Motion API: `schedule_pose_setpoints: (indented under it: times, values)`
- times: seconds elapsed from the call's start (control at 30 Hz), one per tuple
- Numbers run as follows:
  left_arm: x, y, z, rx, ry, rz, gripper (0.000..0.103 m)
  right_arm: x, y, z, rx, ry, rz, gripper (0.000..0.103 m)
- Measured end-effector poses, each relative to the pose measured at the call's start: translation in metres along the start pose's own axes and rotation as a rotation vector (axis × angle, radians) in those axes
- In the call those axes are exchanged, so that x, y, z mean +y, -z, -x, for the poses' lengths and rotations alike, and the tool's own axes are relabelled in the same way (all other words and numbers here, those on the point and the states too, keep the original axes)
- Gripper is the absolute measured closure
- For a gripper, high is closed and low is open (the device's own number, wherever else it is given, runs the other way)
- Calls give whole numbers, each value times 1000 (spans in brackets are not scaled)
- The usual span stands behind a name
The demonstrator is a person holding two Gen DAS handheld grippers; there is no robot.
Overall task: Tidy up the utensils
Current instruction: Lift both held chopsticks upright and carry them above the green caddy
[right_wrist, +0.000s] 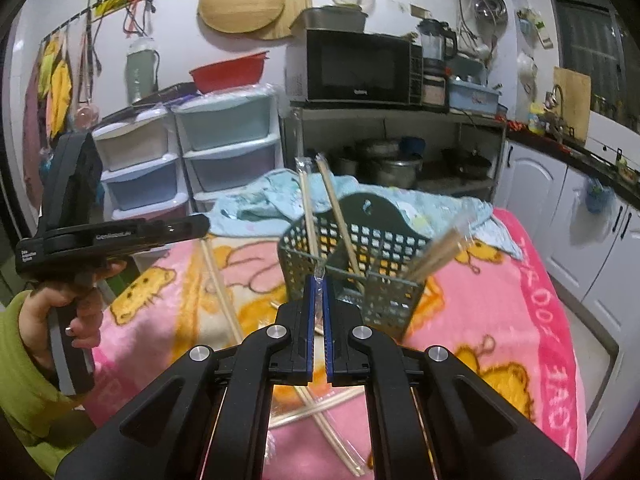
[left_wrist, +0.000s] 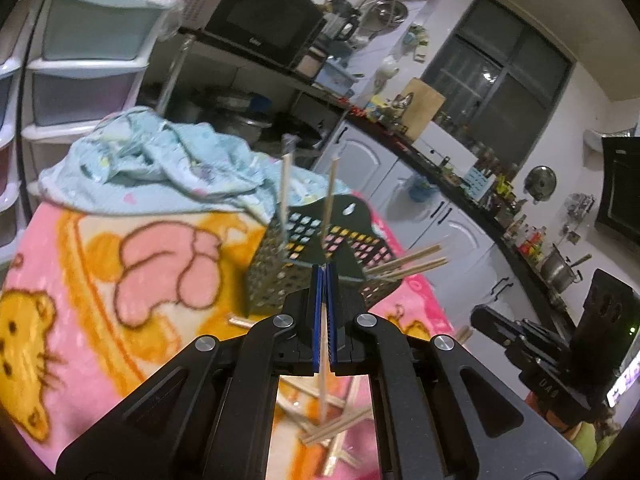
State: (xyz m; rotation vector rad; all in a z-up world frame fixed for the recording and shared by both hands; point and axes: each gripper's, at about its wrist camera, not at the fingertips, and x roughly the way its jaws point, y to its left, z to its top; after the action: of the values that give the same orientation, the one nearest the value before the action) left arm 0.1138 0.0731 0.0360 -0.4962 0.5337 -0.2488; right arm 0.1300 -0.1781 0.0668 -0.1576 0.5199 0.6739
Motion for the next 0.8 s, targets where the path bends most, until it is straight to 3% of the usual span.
schedule_pose_setpoints:
  times: [0.8]
  values:
    - [-75,-49,5,-86,112,-144,102,-1,-57,33,-155,11,29,99]
